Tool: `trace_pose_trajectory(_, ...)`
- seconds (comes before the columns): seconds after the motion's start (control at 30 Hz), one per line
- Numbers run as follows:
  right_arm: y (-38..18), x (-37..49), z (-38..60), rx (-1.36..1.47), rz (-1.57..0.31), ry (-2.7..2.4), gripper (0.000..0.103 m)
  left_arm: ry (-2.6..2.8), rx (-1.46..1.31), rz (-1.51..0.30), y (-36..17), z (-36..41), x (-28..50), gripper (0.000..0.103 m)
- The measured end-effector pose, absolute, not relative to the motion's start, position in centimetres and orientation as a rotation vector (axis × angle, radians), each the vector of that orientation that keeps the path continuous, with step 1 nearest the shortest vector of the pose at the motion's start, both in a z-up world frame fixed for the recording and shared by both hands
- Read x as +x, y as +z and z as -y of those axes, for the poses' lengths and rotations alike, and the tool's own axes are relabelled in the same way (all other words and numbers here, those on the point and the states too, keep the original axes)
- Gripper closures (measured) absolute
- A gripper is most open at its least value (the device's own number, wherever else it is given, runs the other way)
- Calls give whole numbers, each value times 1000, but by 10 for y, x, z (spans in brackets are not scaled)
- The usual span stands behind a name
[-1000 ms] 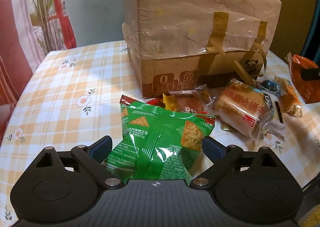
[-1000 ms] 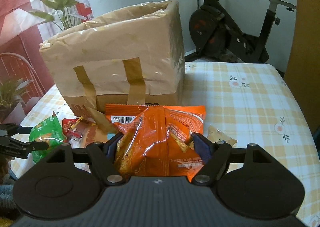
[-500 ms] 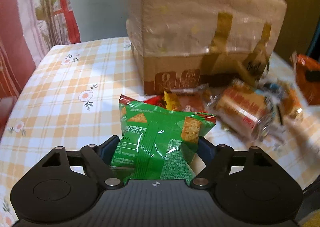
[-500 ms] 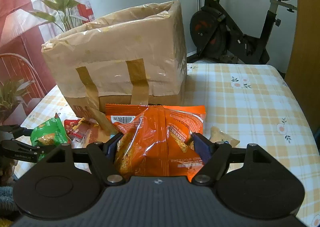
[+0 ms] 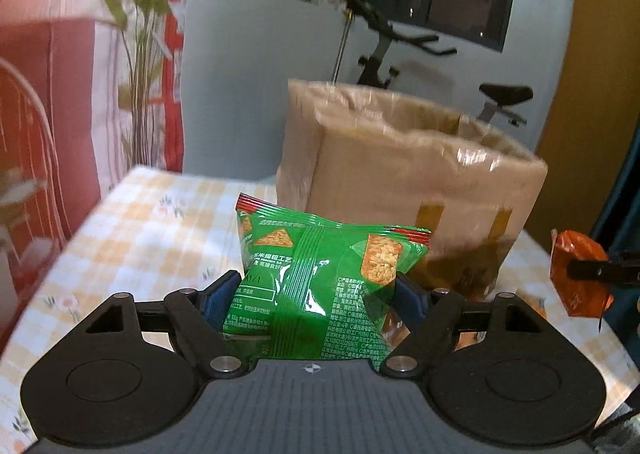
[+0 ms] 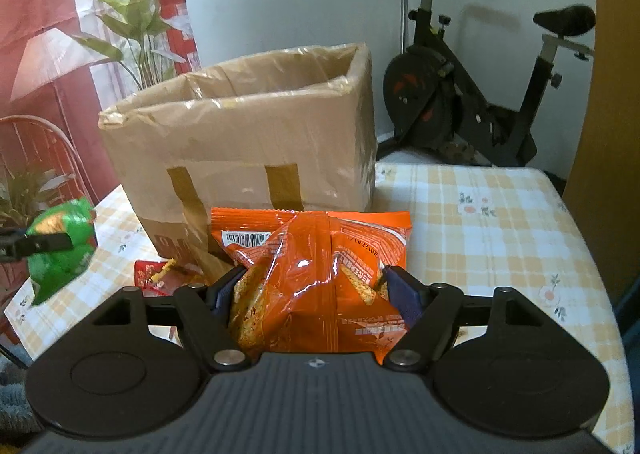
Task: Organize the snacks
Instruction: 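Lift both bags and carry them over the paper bag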
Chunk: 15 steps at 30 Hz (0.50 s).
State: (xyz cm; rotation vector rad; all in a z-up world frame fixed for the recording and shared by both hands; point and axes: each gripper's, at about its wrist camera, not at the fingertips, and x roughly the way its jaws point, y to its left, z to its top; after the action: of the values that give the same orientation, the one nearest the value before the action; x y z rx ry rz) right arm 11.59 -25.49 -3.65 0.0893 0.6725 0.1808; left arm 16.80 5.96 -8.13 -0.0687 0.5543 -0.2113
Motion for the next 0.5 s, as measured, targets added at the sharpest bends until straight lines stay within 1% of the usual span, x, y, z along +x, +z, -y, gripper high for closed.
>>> trace_pose_trajectory(0.5,22,120,268,74,-511,181,26,-224,-42,-373,-11,-46,178,21)
